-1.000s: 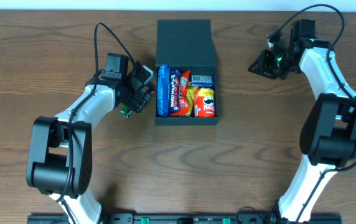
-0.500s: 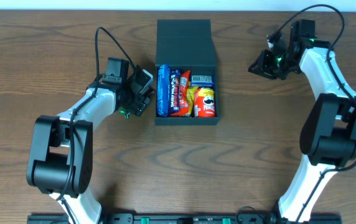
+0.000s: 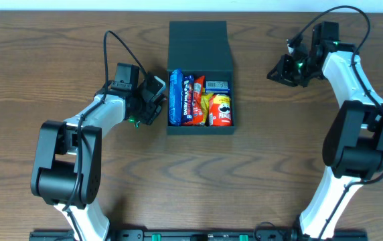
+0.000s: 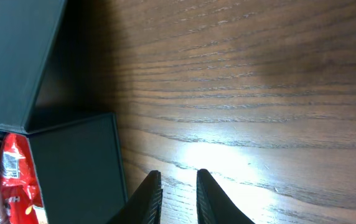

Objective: Pack container
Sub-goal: 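Lift the green gum pack with the left gripper toward the box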

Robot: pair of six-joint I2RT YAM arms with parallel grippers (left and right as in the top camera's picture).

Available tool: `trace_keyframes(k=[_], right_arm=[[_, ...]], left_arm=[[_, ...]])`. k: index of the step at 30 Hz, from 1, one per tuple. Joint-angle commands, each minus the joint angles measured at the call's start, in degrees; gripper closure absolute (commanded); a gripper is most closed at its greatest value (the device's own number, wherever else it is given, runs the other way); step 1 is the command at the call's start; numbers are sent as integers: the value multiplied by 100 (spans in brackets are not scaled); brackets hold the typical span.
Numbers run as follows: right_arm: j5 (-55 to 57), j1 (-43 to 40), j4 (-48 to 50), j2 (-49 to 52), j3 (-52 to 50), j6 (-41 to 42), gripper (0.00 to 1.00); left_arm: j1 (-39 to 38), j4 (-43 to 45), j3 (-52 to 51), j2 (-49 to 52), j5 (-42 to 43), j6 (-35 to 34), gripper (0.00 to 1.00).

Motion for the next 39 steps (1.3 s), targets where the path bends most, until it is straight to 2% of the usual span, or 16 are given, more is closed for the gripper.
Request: trace_keyframes(k=[1, 5, 12, 16, 28, 32, 35, 39], right_arm=[[-48, -11, -20, -160, 9, 7, 81], [-48, -11, -24, -160, 9, 7, 81], [-48, -9, -24, -160, 9, 7, 81], [-48, -9, -24, -160, 9, 7, 81], [-48, -11, -9, -160, 9, 7, 81], [-46, -13, 0, -160, 9, 9, 81], [-46, -17, 17, -160, 9, 7, 81], [-48, -17, 68, -160, 9, 4, 81]], left_arm=[[52, -13, -35, 146, 98, -48, 34], [96, -15, -35, 146, 81, -50, 57], [164, -13, -35, 146, 79, -50, 60], [190, 4, -33, 146, 81, -52, 71], [190, 24, 33, 138, 79, -83, 72], [190, 4, 273, 55, -105, -667, 74], [190, -87, 616, -98, -595, -1290, 76], [98, -544, 1246, -323, -719, -1449, 79]])
